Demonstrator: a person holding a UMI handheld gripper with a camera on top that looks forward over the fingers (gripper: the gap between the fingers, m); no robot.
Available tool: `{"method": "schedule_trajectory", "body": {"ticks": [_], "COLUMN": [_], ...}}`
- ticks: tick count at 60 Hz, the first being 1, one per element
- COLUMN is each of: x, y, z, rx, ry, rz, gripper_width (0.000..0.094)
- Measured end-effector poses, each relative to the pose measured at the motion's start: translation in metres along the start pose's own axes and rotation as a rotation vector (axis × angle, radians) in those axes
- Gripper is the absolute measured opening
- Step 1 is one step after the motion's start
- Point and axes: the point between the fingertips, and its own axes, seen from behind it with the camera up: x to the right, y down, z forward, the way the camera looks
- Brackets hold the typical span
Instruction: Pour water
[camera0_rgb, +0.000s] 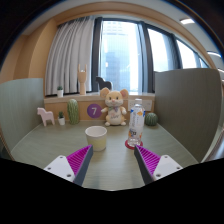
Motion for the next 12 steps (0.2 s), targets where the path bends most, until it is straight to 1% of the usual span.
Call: {"method": "schedule_trajectory", "body": {"ticks": [12], "x": [-0.003], "y": [-0.012], "z": [-0.015], "rx": [0.036], "ry": [0.001], "rz": [0.024], "gripper_width": [0.0849]}}
